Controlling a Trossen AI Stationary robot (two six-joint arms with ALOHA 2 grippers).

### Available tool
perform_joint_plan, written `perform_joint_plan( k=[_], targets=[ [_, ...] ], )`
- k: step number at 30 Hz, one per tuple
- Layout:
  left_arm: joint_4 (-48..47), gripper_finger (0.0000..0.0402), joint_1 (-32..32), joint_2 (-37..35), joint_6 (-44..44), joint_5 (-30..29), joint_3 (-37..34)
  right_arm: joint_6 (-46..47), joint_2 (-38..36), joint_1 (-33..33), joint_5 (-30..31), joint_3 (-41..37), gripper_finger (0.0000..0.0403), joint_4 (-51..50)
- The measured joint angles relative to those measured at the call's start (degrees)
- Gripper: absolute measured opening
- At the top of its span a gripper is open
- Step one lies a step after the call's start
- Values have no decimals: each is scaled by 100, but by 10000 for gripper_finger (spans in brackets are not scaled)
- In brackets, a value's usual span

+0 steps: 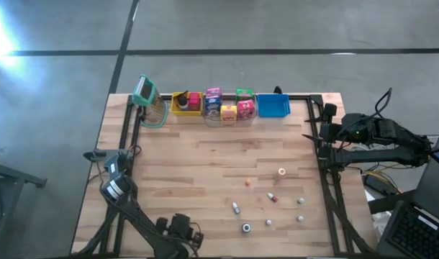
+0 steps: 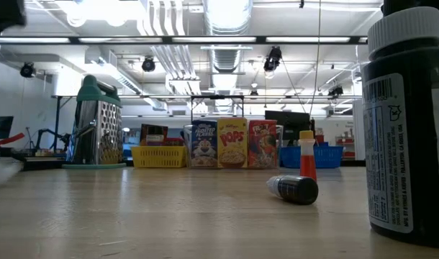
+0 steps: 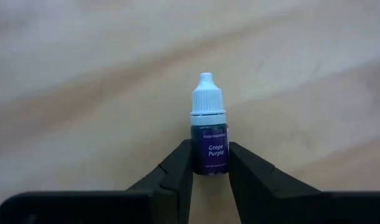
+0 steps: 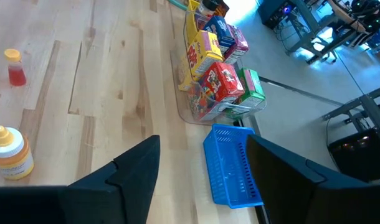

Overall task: Pick & Place Kitchen Items
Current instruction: Put the left purple bottle into the blue bin

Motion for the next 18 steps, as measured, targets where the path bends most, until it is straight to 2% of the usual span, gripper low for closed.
perform_joint_plan(
  k=[7, 13, 15, 18],
  targets=[
    [-828, 94, -185, -2, 614, -2296, -2, -5, 0, -2, 1, 0, 229, 0],
    [-890, 94, -102, -11, 1911, -4158, 1, 7, 0, -2, 1, 0, 246, 2],
    [-896, 94, -26, -18, 2324, -4519, 5, -2, 0, 0, 1, 0, 254, 0],
    [-886, 94, 204, -63, 3017, -4681, 5, -145, 0, 0, -1, 0, 265, 26]
  ],
)
